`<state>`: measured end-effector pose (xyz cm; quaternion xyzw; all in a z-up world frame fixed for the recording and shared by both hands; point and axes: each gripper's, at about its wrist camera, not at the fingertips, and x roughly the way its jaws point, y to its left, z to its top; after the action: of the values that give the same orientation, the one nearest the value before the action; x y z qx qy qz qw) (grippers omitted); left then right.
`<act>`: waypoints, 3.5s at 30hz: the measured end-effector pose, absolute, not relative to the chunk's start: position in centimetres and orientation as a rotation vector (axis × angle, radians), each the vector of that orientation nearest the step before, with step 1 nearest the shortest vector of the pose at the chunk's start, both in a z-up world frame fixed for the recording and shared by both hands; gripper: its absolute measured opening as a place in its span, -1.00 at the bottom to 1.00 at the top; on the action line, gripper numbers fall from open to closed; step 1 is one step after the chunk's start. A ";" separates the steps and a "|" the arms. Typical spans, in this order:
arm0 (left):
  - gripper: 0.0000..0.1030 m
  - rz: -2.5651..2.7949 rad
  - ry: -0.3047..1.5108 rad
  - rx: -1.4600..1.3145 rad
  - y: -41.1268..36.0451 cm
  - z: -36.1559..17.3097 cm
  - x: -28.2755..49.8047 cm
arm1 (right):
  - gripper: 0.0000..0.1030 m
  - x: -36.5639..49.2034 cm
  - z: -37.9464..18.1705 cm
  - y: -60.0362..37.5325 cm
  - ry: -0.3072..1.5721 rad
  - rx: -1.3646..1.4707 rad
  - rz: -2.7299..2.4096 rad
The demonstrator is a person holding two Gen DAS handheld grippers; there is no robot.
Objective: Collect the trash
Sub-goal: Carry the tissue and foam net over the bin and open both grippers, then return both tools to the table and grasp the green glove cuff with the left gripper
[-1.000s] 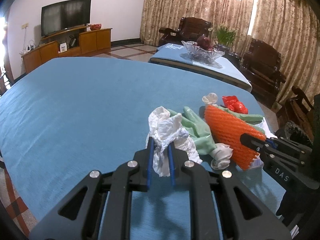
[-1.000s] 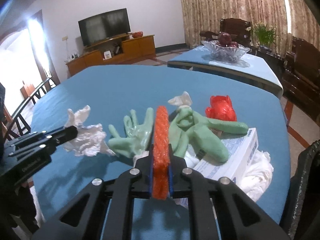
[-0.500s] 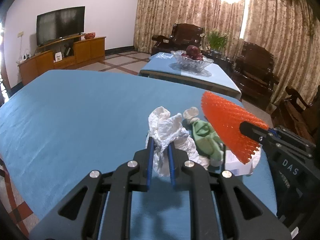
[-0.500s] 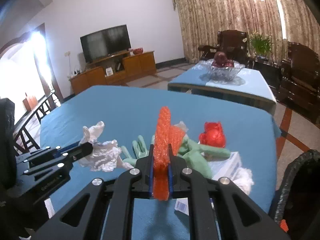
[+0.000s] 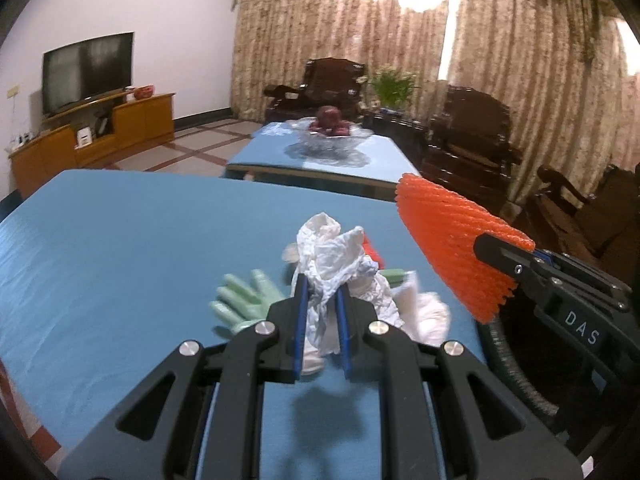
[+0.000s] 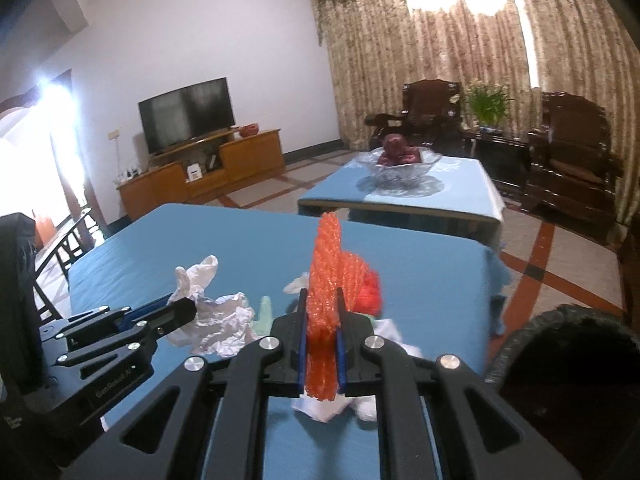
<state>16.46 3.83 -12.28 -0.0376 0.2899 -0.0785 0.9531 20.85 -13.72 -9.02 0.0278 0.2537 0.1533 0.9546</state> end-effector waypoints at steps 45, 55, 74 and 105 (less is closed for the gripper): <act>0.01 -0.654 0.668 0.071 -23.8 -16.4 17.3 | -0.54 12.3 -13.2 -39.5 0.603 0.170 -0.256; 0.48 -0.599 0.628 0.047 -20.3 -15.0 17.1 | 0.89 11.6 -12.3 -39.3 0.562 0.159 -0.329; 0.55 -0.147 0.556 0.032 -0.7 -13.6 15.9 | 0.89 16.2 -10.7 -25.6 0.488 0.110 -0.038; 0.28 -0.003 0.772 -0.028 4.9 -22.5 21.5 | 0.54 21.2 -14.8 -15.8 0.516 0.044 0.122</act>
<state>21.49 4.94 -22.48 -0.0136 0.3767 -0.0015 0.9262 21.22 -15.77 -14.80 0.0216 0.2552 0.0604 0.9648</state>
